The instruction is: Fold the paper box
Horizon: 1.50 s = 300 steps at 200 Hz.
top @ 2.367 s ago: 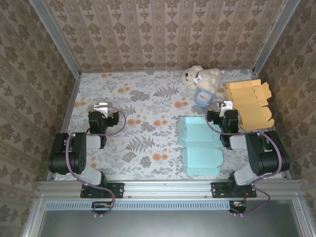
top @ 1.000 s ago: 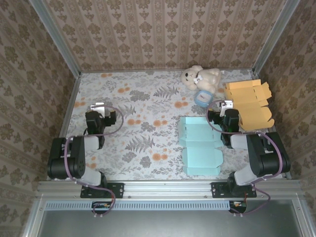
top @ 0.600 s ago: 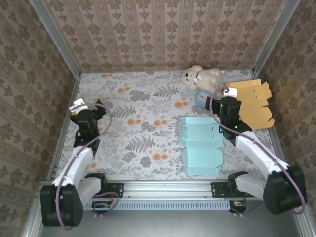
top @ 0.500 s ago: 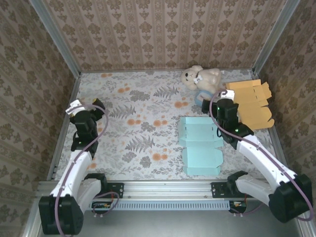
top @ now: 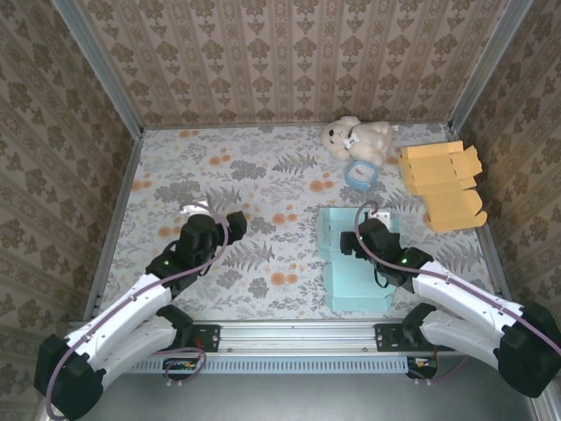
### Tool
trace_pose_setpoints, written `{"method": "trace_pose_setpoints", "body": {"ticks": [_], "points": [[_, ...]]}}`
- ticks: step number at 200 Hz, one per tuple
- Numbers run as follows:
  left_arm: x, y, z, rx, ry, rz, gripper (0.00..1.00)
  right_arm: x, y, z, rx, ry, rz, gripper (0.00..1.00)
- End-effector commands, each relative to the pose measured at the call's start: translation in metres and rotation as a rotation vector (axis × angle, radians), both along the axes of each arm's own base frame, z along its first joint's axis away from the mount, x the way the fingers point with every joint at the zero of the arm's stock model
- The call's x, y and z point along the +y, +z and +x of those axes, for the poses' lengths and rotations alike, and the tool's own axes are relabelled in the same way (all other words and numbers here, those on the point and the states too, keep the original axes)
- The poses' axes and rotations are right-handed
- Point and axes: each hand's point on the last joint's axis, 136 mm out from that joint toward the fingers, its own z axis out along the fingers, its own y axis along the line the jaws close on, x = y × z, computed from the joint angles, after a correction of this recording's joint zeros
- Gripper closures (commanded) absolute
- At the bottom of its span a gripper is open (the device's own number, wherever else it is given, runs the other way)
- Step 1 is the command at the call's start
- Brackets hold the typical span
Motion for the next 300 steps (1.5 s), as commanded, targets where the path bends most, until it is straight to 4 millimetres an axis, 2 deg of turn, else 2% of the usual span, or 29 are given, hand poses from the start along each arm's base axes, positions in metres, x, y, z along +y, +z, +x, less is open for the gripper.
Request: {"method": "trace_pose_setpoints", "body": {"ticks": [1, 31, 84, 133, 154, 168, 177, 226, 252, 275, 287, 290, 300], "points": [[-0.008, 0.000, -0.002, 0.013, 0.000, 0.013, 0.00, 0.002, -0.010, -0.003, 0.023, -0.044, 0.047, 0.00], [-0.021, -0.008, -0.006, 0.032, -0.023, 0.029, 0.00, 0.003, -0.023, -0.002, 0.037, -0.055, 0.040, 0.00], [-0.042, -0.010, -0.010, 0.029, -0.095, -0.029, 0.00, 0.015, -0.044, 0.001, 0.080, -0.053, 0.067, 0.00], [-0.039, -0.011, -0.009, 0.024, -0.077, -0.021, 0.00, 0.031, -0.067, 0.005, 0.121, -0.052, 0.084, 0.00], [-0.037, -0.012, -0.008, 0.019, -0.063, -0.017, 0.00, 0.048, -0.072, 0.010, 0.122, -0.031, 0.135, 0.00], [-0.033, -0.014, -0.005, 0.021, -0.038, -0.004, 0.00, 0.061, -0.068, 0.016, 0.102, -0.019, 0.186, 0.00], [-0.029, -0.016, -0.004, 0.029, -0.018, 0.005, 0.00, 0.068, -0.074, 0.019, 0.113, -0.019, 0.194, 0.00], [-0.020, -0.030, 0.004, 0.088, 0.016, -0.001, 0.00, 0.110, -0.060, 0.049, 0.033, -0.032, 0.360, 0.01], [-0.030, -0.033, 0.004, 0.118, -0.015, -0.023, 0.00, 0.129, -0.040, 0.054, -0.037, 0.004, 0.428, 0.01], [-0.043, -0.031, 0.003, 0.122, -0.037, -0.014, 0.00, 0.124, -0.022, 0.049, -0.080, 0.026, 0.396, 0.01], [-0.051, -0.027, 0.002, 0.108, -0.032, 0.022, 0.00, 0.113, -0.016, 0.043, -0.090, 0.026, 0.347, 0.01], [-0.052, -0.026, 0.002, 0.106, -0.028, 0.032, 0.00, 0.109, -0.008, 0.041, -0.106, 0.026, 0.347, 0.01], [-0.061, -0.022, 0.002, 0.106, -0.022, 0.052, 0.00, 0.096, 0.002, 0.035, -0.127, 0.013, 0.311, 0.01]]}}
